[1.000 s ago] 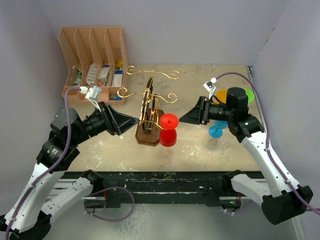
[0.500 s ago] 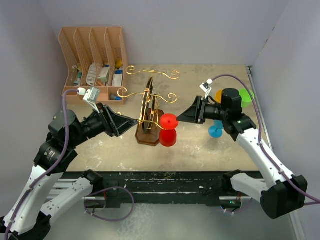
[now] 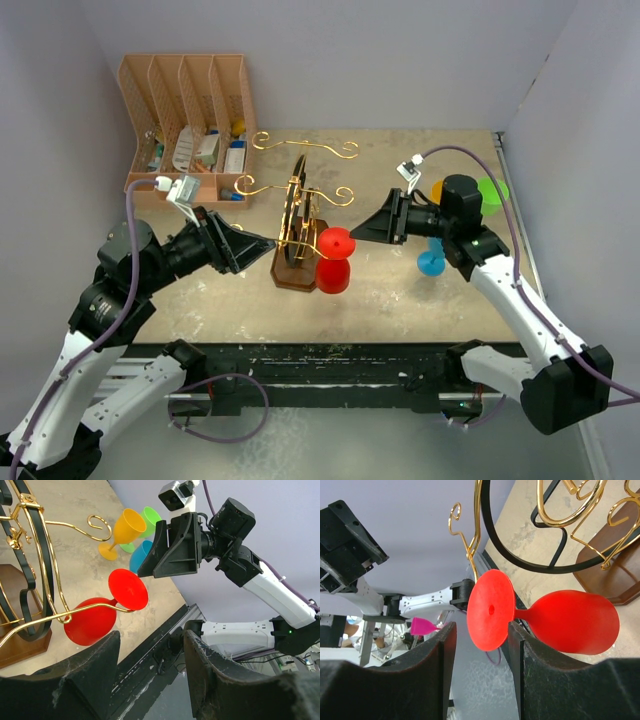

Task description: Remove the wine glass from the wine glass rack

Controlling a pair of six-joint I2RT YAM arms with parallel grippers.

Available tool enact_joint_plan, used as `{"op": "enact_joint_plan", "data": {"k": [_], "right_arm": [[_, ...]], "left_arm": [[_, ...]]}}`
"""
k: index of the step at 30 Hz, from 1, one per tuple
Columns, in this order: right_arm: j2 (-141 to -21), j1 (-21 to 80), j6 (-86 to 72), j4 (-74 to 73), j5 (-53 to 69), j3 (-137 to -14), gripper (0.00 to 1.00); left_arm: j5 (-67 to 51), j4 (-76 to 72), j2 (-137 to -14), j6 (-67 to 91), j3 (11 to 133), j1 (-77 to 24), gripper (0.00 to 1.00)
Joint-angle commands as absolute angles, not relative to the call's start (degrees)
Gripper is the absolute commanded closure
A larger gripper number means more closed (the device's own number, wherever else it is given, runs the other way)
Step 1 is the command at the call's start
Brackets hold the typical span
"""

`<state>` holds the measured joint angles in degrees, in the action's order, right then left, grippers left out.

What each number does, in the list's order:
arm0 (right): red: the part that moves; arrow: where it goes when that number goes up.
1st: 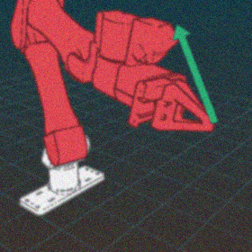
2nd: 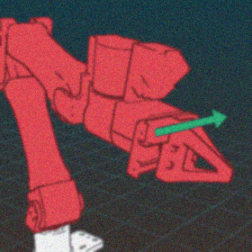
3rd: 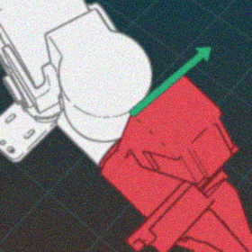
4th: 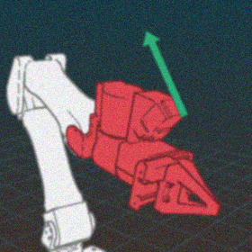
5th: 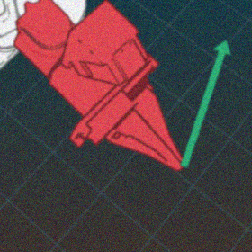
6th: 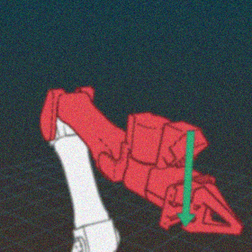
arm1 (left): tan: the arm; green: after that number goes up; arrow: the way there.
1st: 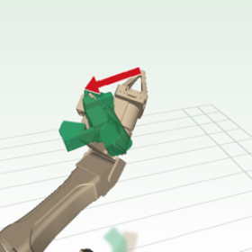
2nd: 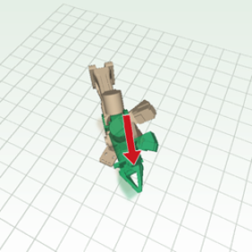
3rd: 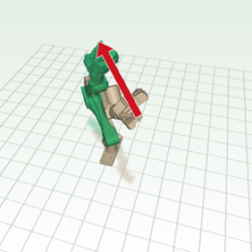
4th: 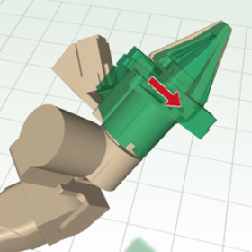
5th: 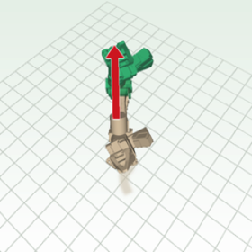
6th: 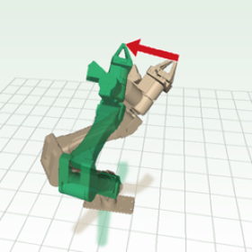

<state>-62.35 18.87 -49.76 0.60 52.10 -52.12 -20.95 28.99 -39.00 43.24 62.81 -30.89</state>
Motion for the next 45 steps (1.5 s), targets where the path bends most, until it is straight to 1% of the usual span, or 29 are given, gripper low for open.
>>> {"op": "enact_joint_plan", "data": {"k": [1, 6, 9, 28, 34, 37, 39, 41, 43, 45], "right_arm": [[-62.3, 19.25, -48.93, 1.53, 53.43, -52.32, 0.52], [-61.89, 19.66, -49.38, 2.09, 53.48, -51.88, 0.53], [-61.77, 19.69, -46.24, -2.85, 52.38, -53.16, 0.53], [-61.43, 21.91, -54.49, 8.84, 55.11, -51.53, 0.53], [-62.36, 23.68, -54.83, 9.77, 54.37, -51.85, 0.53], [-61.72, 23.75, -53.57, 6.88, 51.07, -52.45, 0.55], [-61.09, 23.76, -49.98, -0.26, 47.03, -54.44, 0.57], [-60.85, 23.73, -46.6, -6.31, 42.4, -56.56, 0.57], [-60.29, 23.77, -45.39, -8.92, 37.97, -57.18, 0.56], [-59.82, 23.75, -44.95, -10.21, 36.13, -57.22, 0.54]], "left_arm": [[-20.65, 27.77, -38.5, 42.14, 62.34, -30.94, 0.42], [-20.65, 27.77, -38.45, 42.25, 62.11, -30.94, 0.42], [-20.65, 27.84, -38.29, 42.44, 61.98, -30.94, 0.42], [-20.04, 28.3, -37.44, 42.63, 61.03, -30.94, 0.42], [-20.04, 28.3, -37.52, 42.54, 61.24, -30.94, 0.42], [-20.03, 28.74, -37.47, 42.37, 61.56, -30.94, 0.42], [-19.95, 29.2, -37.37, 42.23, 61.71, -30.94, 0.42], [-19.8, 29.62, -37.0, 42.14, 61.79, -30.94, 0.42], [-19.67, 29.92, -36.76, 42.02, 61.91, -30.94, 0.42], [-19.58, 29.96, -36.72, 41.93, 61.93, -30.94, 0.42]]}}
